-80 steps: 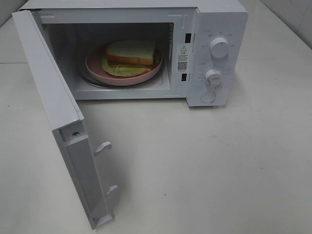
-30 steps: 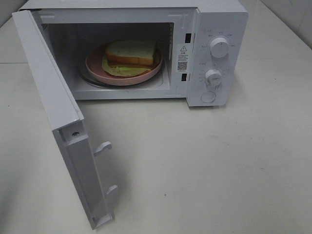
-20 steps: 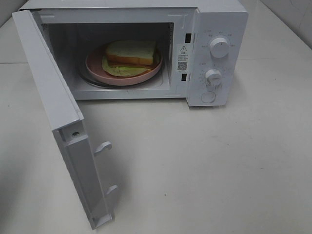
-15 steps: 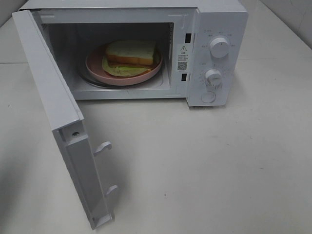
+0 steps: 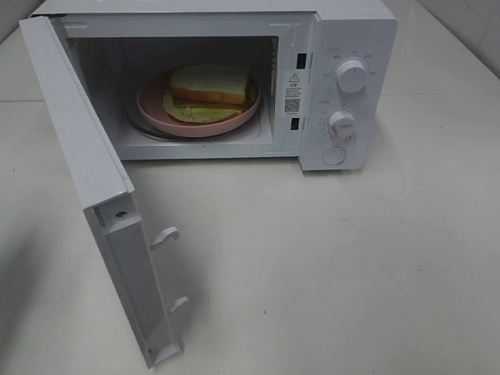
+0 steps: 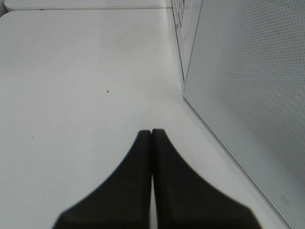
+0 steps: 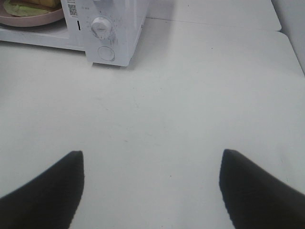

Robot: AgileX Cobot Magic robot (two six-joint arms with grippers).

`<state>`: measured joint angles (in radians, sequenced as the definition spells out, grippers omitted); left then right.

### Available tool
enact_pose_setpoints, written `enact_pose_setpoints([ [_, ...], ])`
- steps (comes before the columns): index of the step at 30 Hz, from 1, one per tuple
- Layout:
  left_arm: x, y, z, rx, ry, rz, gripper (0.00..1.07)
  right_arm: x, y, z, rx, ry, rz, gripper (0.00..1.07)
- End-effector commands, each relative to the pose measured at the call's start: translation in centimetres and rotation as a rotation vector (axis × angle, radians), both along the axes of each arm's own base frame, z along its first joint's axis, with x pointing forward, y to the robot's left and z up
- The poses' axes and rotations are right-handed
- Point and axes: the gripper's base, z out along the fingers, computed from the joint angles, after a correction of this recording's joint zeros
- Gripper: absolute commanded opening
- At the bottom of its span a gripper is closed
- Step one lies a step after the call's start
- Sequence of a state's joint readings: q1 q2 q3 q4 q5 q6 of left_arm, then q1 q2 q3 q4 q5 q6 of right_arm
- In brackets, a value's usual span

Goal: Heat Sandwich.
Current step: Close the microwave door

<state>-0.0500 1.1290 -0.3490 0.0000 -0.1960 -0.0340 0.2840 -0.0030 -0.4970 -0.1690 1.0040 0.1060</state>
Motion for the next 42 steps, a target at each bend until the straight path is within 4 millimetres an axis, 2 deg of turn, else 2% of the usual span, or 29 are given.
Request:
enact_pose_setpoints([
  [1,0.9,-0.1,-0.6,0.025,-0.090,-0.030,0.00,-0.4,-0.1,0.0,0.001,-0.036,-0.002,0.75],
  [9,2.2,-1.0,-1.2,0.071,-0.182,-0.140,0.00,-0.4,-0.1,0.0,0.001,-0.036,-0.002,0.75],
  [18,3.3,-2.7,-2.9,-0.006,-0.236,-0.315,0.00,-0.4,-0.1,0.0,0.001,-0.036,-0.002,0.75],
  [23,3.5,-3.4,-3.3,-0.022,-0.239,-0.339,0.00,-0.4,-0.1,0.0,0.001,-0.036,-0.002,0.75],
  [27,4.1,-5.6,-3.9,-0.026,-0.217,-0.426,0.00,-0.4,-0.1,0.0,0.001,-0.036,-0.002,0.75],
  [36,4.3,-7.6,-5.0,-0.065,-0.184,-0.460,0.00,-0.4,-0.1,0.0,0.001,-0.036,-0.002,0.75],
  [42,4.4,-8.6,-5.1,-0.107,-0.201,-0.443,0.00,-0.4,-0.1,0.0,0.001,-0.036,-0.002,0.75],
])
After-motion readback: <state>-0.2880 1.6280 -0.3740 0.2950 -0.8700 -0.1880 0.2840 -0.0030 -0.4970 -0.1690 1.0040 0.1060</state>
